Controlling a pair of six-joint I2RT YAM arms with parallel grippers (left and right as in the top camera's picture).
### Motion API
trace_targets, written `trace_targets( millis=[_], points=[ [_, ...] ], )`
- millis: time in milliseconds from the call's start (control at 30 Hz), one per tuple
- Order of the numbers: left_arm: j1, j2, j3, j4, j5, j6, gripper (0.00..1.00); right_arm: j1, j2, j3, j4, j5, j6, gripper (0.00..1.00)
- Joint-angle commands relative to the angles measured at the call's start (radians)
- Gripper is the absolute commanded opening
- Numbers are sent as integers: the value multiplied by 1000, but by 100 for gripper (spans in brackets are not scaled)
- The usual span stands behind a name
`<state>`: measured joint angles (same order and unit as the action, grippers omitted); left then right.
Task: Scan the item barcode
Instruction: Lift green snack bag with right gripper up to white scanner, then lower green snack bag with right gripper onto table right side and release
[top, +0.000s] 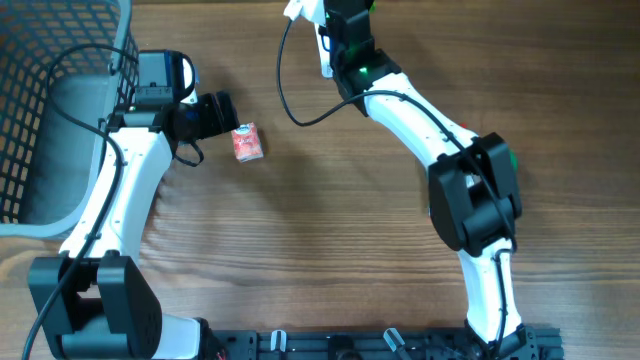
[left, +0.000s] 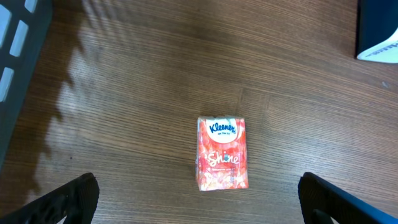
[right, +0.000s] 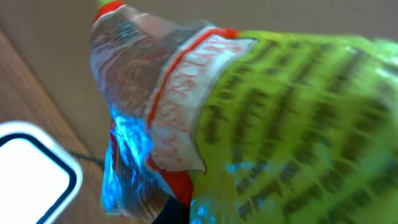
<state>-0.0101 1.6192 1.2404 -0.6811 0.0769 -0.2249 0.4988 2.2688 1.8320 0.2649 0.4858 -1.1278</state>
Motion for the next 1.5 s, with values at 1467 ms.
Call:
trace_targets(
  millis=[1467],
  points=[
    [2, -14, -2, 1, 12, 12, 100, -7, -340, 12, -534, -31, 663, 4]
  ],
)
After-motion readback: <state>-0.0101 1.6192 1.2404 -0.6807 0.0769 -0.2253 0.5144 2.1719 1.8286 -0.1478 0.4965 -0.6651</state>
